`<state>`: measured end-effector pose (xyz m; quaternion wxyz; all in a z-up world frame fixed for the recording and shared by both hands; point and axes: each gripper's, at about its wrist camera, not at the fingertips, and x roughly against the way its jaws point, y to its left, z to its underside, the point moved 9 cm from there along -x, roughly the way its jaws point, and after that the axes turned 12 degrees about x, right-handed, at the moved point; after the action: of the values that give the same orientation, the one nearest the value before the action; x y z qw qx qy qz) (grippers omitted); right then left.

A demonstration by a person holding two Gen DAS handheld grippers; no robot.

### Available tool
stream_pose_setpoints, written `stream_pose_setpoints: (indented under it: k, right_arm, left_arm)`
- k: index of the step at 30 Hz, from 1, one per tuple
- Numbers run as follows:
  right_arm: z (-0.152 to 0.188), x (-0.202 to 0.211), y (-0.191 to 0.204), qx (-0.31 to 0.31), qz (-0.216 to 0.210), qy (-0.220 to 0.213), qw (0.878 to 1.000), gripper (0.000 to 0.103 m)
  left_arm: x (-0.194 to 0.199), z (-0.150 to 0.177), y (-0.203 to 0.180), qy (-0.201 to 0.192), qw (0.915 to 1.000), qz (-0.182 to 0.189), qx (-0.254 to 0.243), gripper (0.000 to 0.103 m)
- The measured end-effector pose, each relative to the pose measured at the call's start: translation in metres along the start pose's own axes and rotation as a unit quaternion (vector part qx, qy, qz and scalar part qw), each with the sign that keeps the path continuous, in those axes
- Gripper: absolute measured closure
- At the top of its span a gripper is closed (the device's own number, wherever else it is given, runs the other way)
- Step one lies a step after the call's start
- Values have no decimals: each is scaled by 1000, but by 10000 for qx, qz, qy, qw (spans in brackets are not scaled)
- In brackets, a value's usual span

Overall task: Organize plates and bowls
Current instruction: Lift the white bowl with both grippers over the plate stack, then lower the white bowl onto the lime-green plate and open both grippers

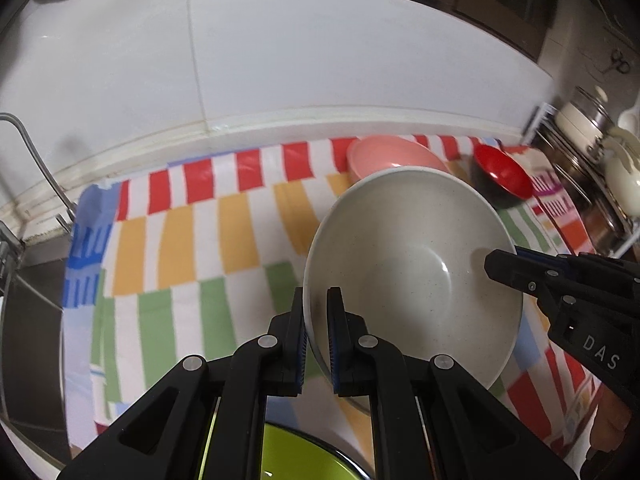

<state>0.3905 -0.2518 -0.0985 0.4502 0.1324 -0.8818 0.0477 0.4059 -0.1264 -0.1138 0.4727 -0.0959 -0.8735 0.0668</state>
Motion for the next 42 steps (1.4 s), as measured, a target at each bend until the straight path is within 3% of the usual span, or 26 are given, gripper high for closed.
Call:
stream_pose_setpoints:
  k: [22,42]
  right_arm:
    - [118,26,-58,-678,348,581,9954,93]
    - [139,14,-72,-796,215,797,9934,93]
  left_arm:
    - [-20,90,-88,776,9953,420,-391,92]
    - [-36,104,-101,968,9941,351,-355,92]
